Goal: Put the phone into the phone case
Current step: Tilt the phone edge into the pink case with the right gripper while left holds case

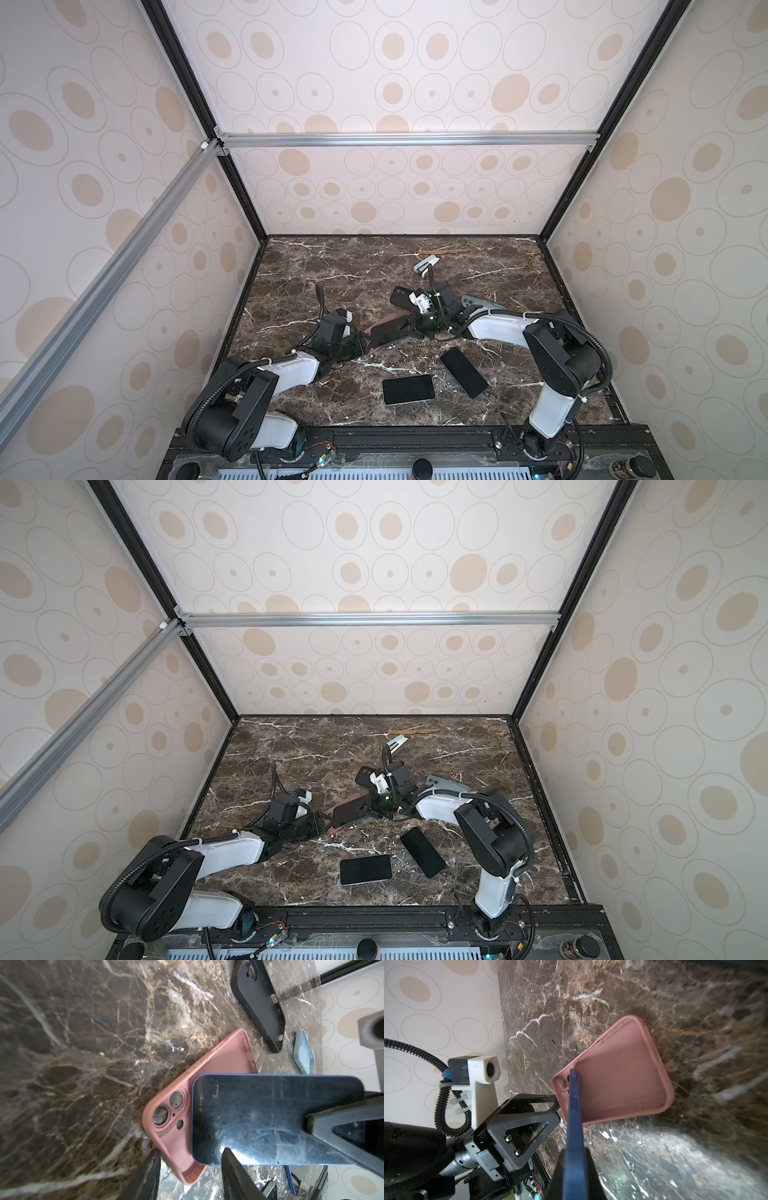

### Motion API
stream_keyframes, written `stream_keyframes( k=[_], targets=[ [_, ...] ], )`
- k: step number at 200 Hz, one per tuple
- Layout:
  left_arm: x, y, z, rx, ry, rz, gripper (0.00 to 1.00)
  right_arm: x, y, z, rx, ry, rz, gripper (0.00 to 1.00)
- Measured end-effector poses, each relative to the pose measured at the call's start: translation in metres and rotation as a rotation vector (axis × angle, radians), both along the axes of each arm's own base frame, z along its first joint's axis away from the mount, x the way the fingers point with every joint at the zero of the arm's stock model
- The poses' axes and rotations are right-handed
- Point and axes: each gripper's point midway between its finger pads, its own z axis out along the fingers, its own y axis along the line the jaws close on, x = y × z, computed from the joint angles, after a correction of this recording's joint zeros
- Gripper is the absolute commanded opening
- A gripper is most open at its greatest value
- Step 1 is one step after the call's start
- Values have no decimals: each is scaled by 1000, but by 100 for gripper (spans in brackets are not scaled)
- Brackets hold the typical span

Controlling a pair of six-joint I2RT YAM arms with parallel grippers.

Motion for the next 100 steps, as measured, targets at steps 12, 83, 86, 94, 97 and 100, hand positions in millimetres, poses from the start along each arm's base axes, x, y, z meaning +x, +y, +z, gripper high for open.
stream_keyframes(
  k=[12,83,86,94,97,100],
  targets=[
    [2,-1,0,1,0,0,48,2,2,-2,8,4,6,0],
    [13,0,1,23,-14,21,49,-5,9,-4,39,27,44,0],
    [13,0,1,24,-15,23,49,-5,9,-4,39,28,45,0],
    [13,1,1,25,-16,24,49,-7,9,-3,39,29,46,0],
    [14,1,1,26,-17,25,49,-7,9,-3,39,29,47,0],
    [14,1,1,26,-17,25,49,-8,9,-3,38,29,48,0]
  ],
)
